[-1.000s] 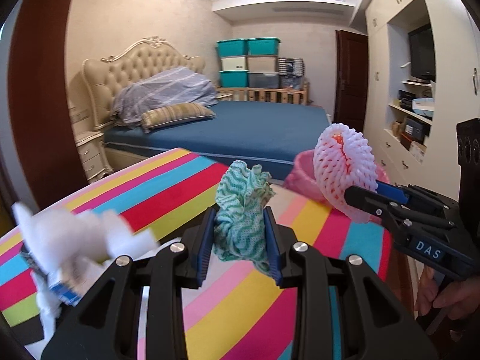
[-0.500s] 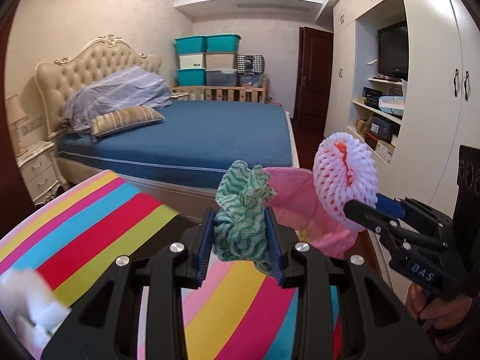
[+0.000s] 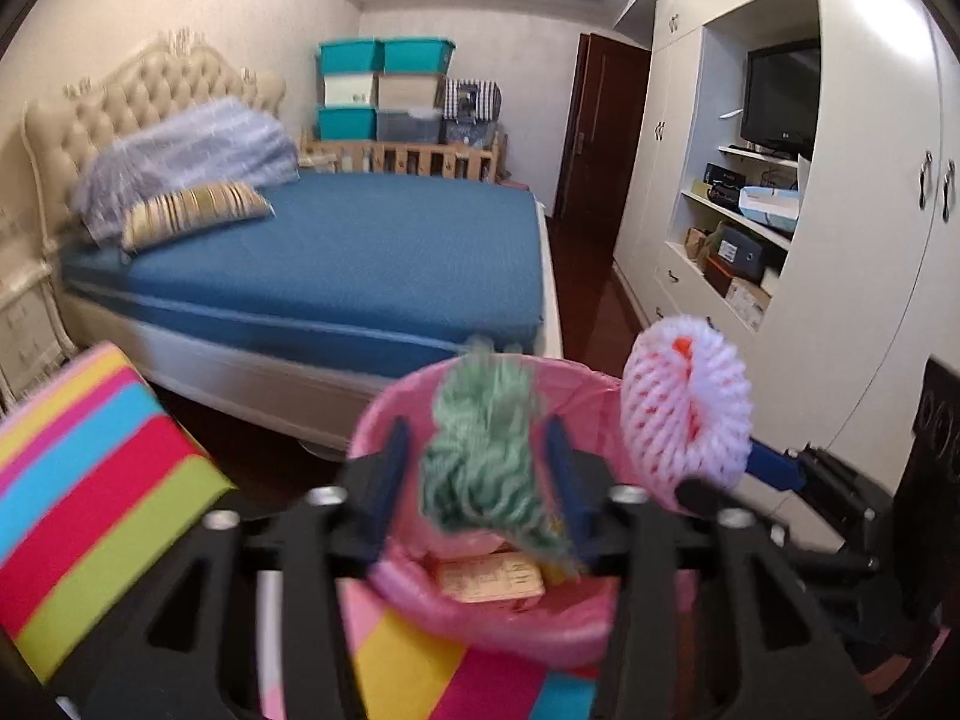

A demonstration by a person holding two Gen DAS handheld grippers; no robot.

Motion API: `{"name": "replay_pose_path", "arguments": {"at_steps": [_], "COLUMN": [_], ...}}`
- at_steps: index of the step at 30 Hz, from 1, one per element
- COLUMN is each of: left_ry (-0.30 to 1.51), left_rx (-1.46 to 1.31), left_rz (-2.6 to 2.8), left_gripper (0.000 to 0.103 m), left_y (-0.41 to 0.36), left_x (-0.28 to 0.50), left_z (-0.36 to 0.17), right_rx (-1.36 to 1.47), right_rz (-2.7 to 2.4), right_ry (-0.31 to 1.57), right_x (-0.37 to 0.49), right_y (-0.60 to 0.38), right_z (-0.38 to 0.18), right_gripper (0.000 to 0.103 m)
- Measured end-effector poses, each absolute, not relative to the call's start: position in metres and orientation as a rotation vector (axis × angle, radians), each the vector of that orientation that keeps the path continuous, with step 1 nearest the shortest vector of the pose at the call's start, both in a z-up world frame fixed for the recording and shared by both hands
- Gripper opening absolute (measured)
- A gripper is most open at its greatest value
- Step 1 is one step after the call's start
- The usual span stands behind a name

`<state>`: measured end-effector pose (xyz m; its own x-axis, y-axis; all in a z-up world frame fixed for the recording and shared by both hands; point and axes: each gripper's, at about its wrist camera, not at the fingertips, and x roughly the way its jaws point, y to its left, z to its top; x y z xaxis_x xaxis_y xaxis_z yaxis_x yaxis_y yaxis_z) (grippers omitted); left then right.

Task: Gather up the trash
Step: 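Carry the cloth and foam net over the pink bin and open both grippers, then move both grippers back to the trash pile on the table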

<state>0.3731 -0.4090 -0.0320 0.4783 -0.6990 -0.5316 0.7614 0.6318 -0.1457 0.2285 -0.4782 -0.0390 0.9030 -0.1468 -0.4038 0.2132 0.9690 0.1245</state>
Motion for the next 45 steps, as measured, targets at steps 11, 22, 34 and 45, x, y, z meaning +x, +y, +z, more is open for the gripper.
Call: {"name": "replay_pose_path", "arguments": {"at_steps": [11, 22, 34, 45], "left_ry": [0.546, 0.44, 0.474, 0.521], "left_rx": [0.059, 0.19, 0.147, 0.094], "left_rz": [-0.762, -0.561, -0.304, -0.041], "left_gripper": [0.092, 0.098, 0.098, 0.098], "left_y": [-0.362, -0.259, -0.099, 0.028], "left_x": [0.366, 0.311, 0.271, 0.264], "left_z": [-0.027, -0.026, -0.038, -0.046], "right_rx": [0.233, 0.213, 0.195, 0.14], "right_rz": [-0.238, -0.114, 0.067, 0.232], "right_ry": [0.398, 0.418, 0.516, 0.603], "right_x": [0.197, 0.207, 0.232, 0.259], "right_y": [-0.482, -0.416, -0.316, -0.217], "right_z": [-0.043, -0.037, -0.047, -0.053], "right_gripper": [0.065, 0.07, 0.072, 0.072]}}
